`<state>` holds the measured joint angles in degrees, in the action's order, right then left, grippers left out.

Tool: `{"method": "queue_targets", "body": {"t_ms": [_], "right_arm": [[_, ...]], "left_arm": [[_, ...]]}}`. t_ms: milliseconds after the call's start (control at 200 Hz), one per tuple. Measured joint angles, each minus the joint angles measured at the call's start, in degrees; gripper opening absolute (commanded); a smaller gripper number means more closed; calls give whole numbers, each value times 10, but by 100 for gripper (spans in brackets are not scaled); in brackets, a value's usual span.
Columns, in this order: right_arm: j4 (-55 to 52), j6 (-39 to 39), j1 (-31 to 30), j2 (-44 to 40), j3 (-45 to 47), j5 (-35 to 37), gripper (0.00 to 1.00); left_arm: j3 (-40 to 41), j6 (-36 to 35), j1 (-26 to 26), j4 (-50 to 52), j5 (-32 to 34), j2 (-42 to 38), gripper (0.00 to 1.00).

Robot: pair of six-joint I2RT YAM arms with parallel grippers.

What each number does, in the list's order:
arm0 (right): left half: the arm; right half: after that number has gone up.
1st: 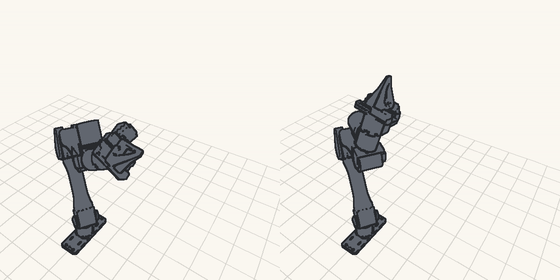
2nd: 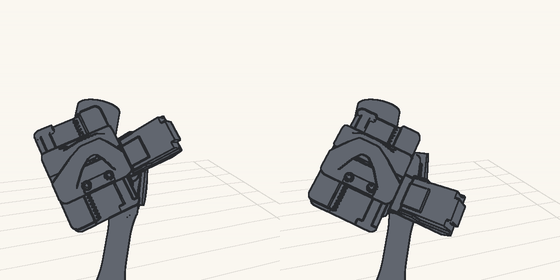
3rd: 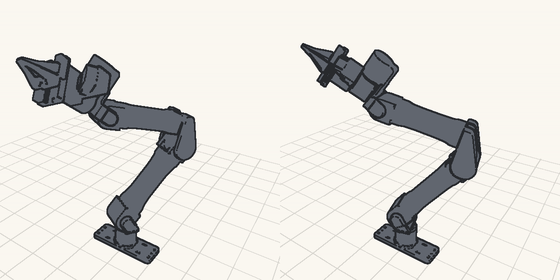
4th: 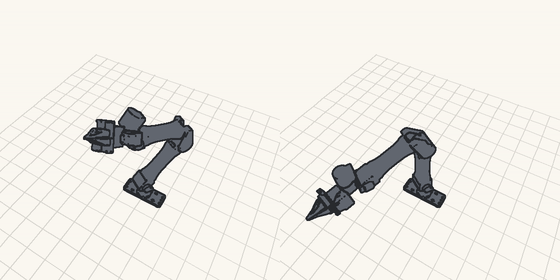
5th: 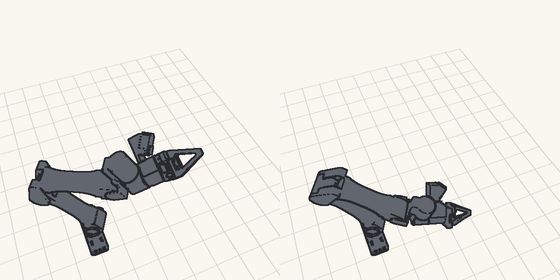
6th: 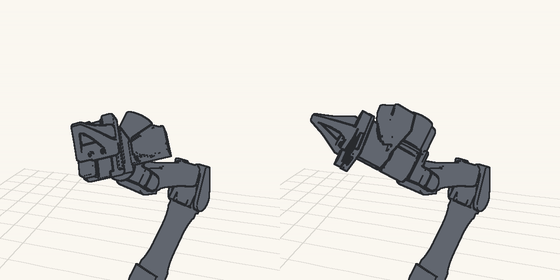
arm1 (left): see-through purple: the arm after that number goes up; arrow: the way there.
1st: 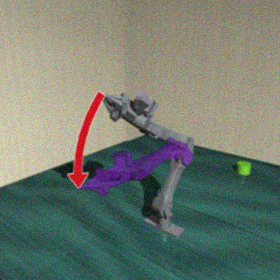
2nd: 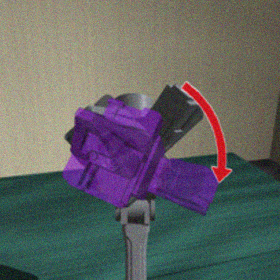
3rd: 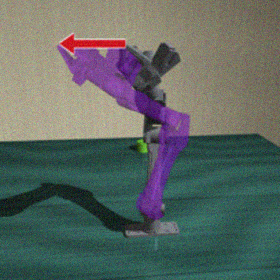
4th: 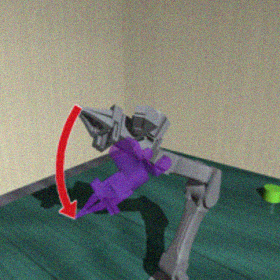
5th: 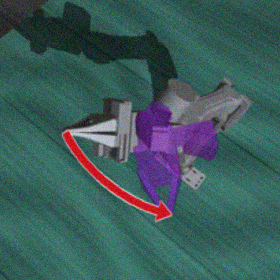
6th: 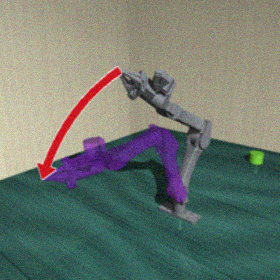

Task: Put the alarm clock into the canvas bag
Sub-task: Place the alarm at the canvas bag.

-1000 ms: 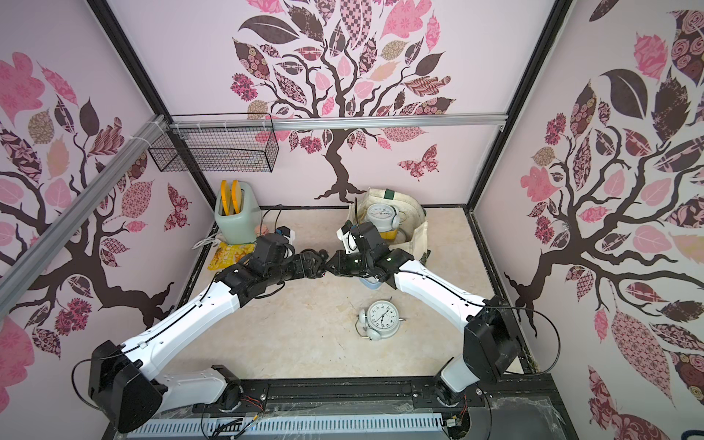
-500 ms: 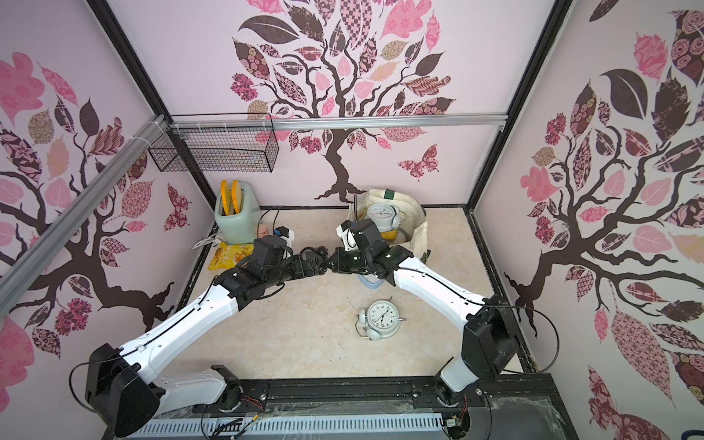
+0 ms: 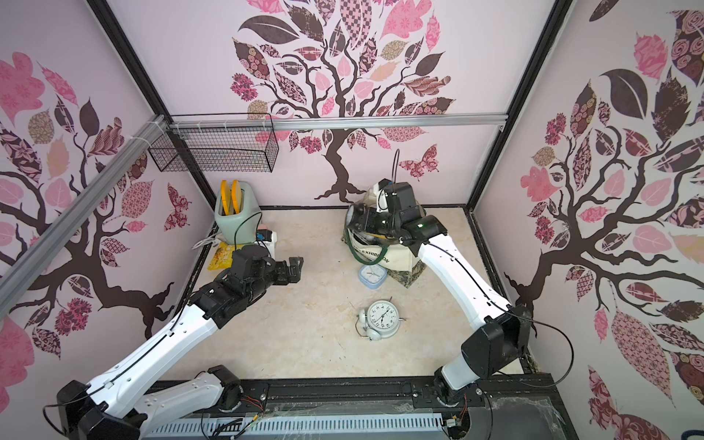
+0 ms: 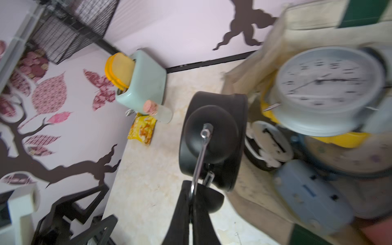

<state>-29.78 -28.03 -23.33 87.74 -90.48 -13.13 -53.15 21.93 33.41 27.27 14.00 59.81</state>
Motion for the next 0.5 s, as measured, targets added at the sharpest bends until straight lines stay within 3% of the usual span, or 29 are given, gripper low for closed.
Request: {"method": "queue_targets", "body": {"t_ms": [185,500], "right_arm": [[-32,13,28,4,-3,19,0],[-50,42,24,94,-71,-19,0]], "left_arm": [[39,-20,0,2,-1,-3,98],[64,-28,0,-21,-22,-3,98]]}}
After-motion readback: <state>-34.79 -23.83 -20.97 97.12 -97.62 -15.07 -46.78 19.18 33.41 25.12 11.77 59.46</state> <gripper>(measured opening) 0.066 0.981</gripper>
